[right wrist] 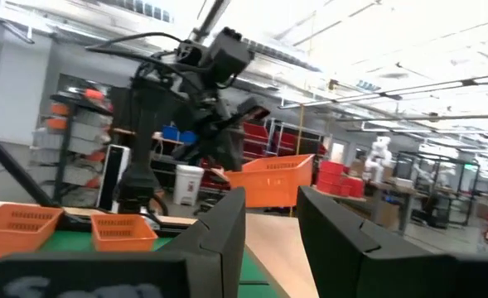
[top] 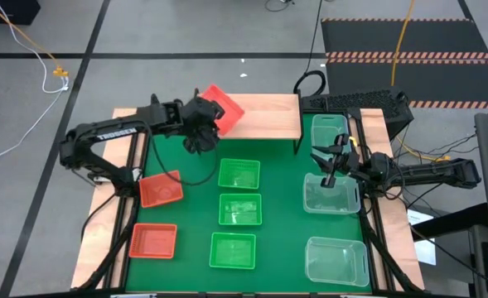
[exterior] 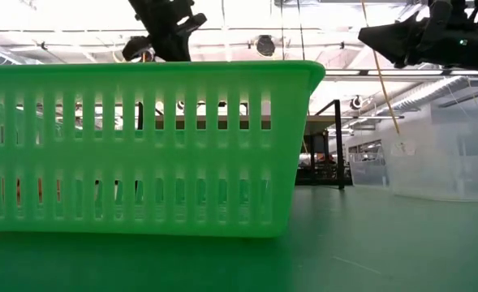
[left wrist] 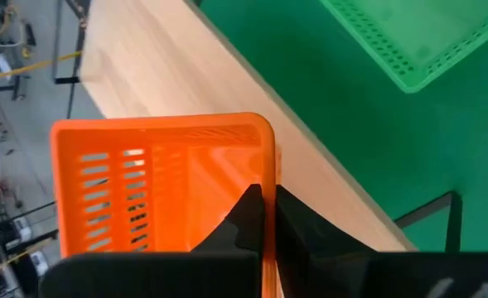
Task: Stack baskets on shelf by color
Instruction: Put the top orange bin on the shelf
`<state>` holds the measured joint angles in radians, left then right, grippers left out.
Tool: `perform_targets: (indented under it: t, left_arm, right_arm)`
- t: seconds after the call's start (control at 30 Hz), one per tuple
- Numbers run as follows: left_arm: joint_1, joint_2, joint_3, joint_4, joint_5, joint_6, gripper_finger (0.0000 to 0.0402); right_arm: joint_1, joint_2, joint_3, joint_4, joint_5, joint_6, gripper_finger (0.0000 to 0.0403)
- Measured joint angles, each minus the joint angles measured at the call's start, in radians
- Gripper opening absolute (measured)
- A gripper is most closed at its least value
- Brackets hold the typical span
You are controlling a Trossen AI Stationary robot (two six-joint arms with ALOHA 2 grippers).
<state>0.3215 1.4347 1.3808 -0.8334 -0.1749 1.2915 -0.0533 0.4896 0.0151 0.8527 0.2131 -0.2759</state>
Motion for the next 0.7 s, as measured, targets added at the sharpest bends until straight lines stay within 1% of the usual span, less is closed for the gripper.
perform_targets:
  t: [0.13, 0.23, 0.33, 0.57, 0.63, 0.7]
  left_arm:
    - [0.023, 0.001, 0.000, -0.006, 0.086, -0.049, 0.0028]
    - [0.030, 0.001, 0.000, -0.023, 0.099, -0.063, 0.0039]
    - [0.046, 0.001, 0.000, -0.045, 0.104, -0.063, 0.0036]
    - [0.086, 0.001, -0.010, -0.048, 0.101, -0.037, 0.0009]
    - [0.093, 0.001, -0.010, -0.056, 0.107, -0.032, 0.0009]
    - [0.093, 0.001, -0.010, -0.056, 0.129, -0.032, 0.0017]
  right_arm:
    - [0.000, 0.000, 0.000, -0.002, 0.000, 0.011, 0.0107]
    - [0.000, 0.000, 0.000, -0.003, 0.000, 0.024, 0.0107]
    - [0.000, 0.000, 0.000, -0.004, 0.000, 0.028, 0.0107]
    - [0.000, 0.006, 0.000, -0.006, 0.000, 0.051, 0.0107]
    - [0.000, 0.009, 0.000, -0.004, 0.000, 0.051, 0.0107]
    - [0.000, 0.009, 0.000, 0.001, 0.000, 0.051, 0.0107]
